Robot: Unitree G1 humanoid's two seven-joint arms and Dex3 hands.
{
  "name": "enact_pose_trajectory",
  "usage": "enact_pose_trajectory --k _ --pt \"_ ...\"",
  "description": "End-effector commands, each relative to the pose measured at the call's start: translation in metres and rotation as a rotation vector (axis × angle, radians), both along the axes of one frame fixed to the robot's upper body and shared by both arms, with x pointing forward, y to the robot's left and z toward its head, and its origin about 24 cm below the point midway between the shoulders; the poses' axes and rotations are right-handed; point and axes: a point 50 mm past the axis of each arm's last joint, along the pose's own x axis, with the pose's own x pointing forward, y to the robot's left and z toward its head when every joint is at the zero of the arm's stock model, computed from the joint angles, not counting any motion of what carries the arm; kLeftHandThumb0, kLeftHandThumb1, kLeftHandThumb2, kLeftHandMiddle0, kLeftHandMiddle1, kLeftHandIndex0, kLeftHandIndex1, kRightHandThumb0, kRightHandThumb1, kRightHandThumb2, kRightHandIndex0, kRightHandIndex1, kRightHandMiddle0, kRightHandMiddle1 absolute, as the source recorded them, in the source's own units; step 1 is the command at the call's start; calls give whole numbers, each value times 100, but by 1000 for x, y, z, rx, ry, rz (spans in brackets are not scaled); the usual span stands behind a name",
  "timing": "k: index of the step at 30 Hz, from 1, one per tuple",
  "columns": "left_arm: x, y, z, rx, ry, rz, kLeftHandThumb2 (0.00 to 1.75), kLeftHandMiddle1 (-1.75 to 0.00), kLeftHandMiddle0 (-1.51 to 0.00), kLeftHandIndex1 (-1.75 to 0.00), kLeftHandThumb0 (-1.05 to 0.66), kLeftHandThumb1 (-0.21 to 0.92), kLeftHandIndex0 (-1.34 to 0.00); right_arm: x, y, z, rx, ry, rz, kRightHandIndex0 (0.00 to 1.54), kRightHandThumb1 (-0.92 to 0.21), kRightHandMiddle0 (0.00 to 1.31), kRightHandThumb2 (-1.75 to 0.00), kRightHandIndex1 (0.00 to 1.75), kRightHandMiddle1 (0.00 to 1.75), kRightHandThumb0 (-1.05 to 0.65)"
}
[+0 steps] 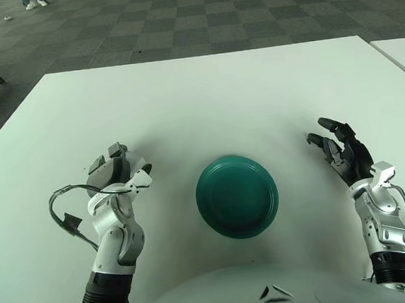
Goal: Put the charger into the plate.
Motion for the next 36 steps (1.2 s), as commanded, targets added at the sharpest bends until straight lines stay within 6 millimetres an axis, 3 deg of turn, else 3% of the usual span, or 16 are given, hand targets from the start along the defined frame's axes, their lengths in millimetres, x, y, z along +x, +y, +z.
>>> enact_pose_trajectory --k 1,20,36 --pt "-5 2 -8 9 25 24 72 -5 -24 -106 -105 92 0 -15 -2 -23 29 141 -21 12 -92 0 -41 54 86 -78" --pt "-18 7 -26 52 51 89 64 -4 -25 -113 -105 92 0 -11 -9 -22 28 142 -22 12 -92 0 -41 55 86 -78" --pt "-22 5 -35 77 91 114 64 -7 -32 -131 -105 92 -2 -7 -15 -21 28 143 -23 12 -92 0 -41 55 86 -78"
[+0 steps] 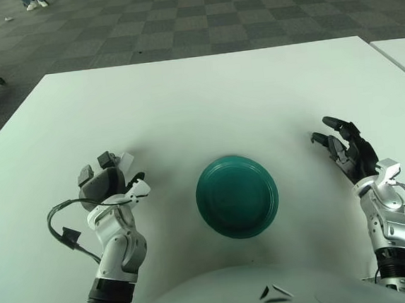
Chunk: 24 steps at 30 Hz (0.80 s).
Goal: Put the charger into the plate.
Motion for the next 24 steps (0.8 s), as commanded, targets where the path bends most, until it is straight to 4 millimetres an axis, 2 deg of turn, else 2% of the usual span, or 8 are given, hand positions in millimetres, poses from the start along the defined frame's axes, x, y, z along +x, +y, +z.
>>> enact_pose_trajectory --k 1,2,7,11,17,24 --pt "-10 0 -17 -27 104 13 65 -9 -34 -132 -105 92 -4 -12 -3 -22 34 131 -20 12 -92 0 -41 55 86 -78" --pt "-10 -1 -18 -28 112 14 65 -10 -35 -133 -105 92 -3 -12 -3 -22 34 131 -20 12 -92 0 -41 55 86 -78" --pt "-11 0 -20 -26 140 24 69 -73 -9 -140 -105 92 -2 -11 -5 -21 34 131 -20 12 -92 0 -41 55 86 -78" --pt "-12 0 -21 -21 145 39 69 -95 -3 -142 -105 92 -1 -10 -6 -21 34 131 -20 12 -92 0 -41 55 86 -78" --pt "-13 1 -23 -23 145 54 69 -104 -1 -145 -105 92 -1 -10 -7 -21 34 131 -20 12 -92 0 -41 55 86 -78" --pt "-15 2 -27 -25 147 69 68 -107 -1 -147 -105 92 -1 -9 -8 -21 34 131 -20 12 -92 0 -41 55 86 -78"
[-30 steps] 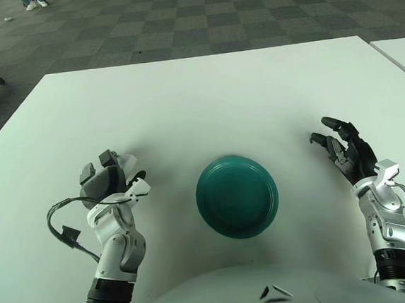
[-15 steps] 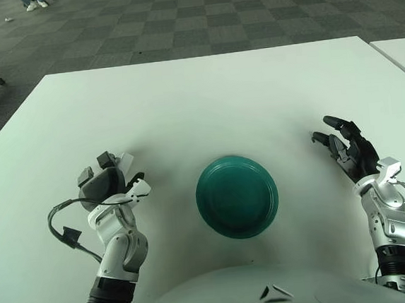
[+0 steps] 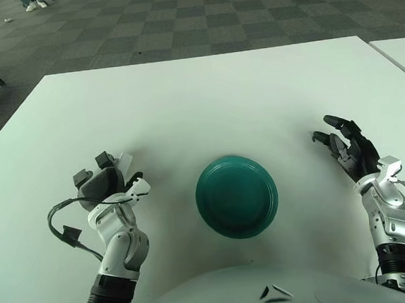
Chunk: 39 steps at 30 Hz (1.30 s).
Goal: Put the charger into the plate.
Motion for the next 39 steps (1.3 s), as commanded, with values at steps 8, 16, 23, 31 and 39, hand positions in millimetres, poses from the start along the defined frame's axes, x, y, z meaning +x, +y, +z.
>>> enact_pose_trajectory --k 8,16,23,31,39 --pt "-14 1 -24 -77 71 64 64 -138 -5 -157 -105 92 -4 -11 -4 -21 32 128 -20 12 -92 0 -41 56 86 -78" --pt "-13 6 -30 -66 3 83 89 -173 -58 -174 -47 65 -36 -10 -6 -21 32 129 -20 11 -92 0 -41 56 86 -78" --pt "-12 4 -26 -33 -68 82 99 -174 -76 -175 -41 57 -42 -10 -7 -21 32 129 -21 11 -92 0 -41 56 86 -78" --pt "-11 2 -26 -21 -100 76 114 -175 -93 -175 -43 45 -50 -10 -8 -21 32 129 -21 11 -92 0 -41 56 86 -78" --pt "-9 2 -27 -27 -122 53 119 -175 -108 -175 -44 41 -53 -8 -9 -21 32 130 -21 11 -92 0 -41 56 86 -78"
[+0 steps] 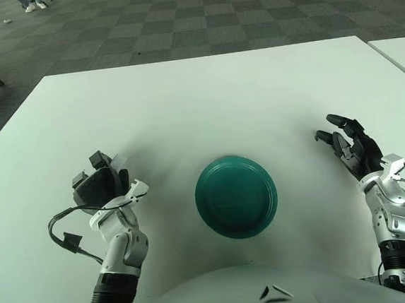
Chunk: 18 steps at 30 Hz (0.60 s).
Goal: Put the charger into the plate.
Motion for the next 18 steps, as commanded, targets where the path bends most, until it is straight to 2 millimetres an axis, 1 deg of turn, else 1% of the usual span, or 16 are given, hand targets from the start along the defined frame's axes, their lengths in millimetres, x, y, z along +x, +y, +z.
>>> enact_pose_trajectory --k 1,6,15,17,18 --pt "-10 -2 -20 -77 96 3 119 -175 -109 -175 -45 41 -53 -12 -2 -22 40 127 -18 11 -92 0 -41 56 86 -78" --pt "-10 -3 -20 -92 86 -15 117 -175 -112 -175 -44 43 -52 -11 -3 -23 40 128 -18 11 -92 0 -41 56 86 -78" --pt "-9 -3 -20 -99 56 -23 114 -175 -112 -175 -44 45 -50 -9 -4 -24 41 129 -18 11 -92 0 -41 56 86 -78" --pt "-8 -3 -20 -97 36 -27 114 -175 -113 -175 -44 45 -50 -2 3 -12 75 109 -17 13 -92 0 -41 58 88 -76" --pt "-8 -3 -20 -90 20 -32 114 -175 -113 -175 -44 45 -50 6 10 0 114 88 -19 13 -91 0 -42 65 92 -74"
